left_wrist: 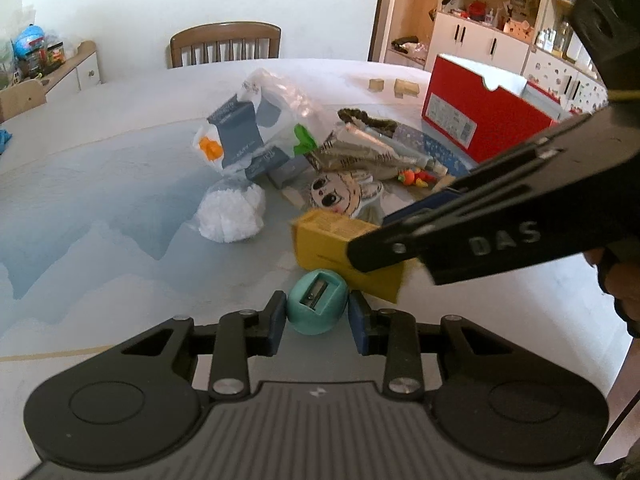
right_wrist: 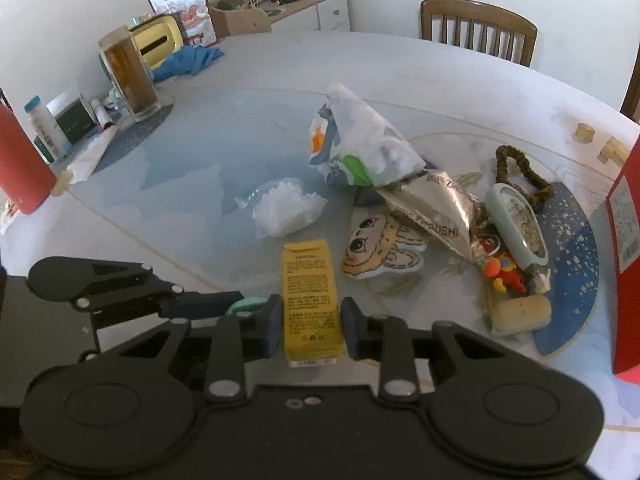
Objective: Organize objects
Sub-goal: 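Grasp the teal sharpener with the left tool while the right tool grasps the yellow box, then carry the sharpener and yellow box into the red shoebox with both tools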
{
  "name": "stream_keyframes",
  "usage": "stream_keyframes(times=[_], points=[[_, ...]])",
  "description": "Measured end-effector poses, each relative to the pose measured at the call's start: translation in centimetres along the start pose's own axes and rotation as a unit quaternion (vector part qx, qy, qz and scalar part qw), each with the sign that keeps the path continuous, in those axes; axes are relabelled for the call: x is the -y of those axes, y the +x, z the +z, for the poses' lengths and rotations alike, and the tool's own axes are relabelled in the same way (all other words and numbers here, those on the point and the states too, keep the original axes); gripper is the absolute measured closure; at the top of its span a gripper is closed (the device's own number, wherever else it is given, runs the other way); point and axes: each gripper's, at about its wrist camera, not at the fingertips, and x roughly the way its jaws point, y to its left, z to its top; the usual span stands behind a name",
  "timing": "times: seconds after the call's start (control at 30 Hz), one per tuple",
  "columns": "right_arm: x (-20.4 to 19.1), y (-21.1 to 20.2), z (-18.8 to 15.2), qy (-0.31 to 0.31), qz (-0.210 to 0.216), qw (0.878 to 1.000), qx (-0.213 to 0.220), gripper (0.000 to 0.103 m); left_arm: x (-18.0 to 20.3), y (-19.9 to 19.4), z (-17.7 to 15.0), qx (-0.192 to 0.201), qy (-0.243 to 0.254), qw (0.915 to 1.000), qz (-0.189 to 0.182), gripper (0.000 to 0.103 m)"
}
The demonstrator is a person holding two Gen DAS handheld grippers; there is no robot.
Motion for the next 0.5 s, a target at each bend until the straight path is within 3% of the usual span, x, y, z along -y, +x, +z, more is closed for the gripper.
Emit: stream_keyframes(times=[0.27, 0.5], points=[[1.5, -3.4, -0.1, 0.031, -0.003, 0.999, 0.023, 0.074, -0.1, -1.5, 2.3, 0.017, -0.015, 0.9997, -0.009, 0.07], [3.6, -7.4, 0.7, 0.049, -0.035, 0.996, 0.069, 0.074, 1.6, -2.1, 6.0, 0.029, 0.003, 0.9995, -0.016, 0.07]])
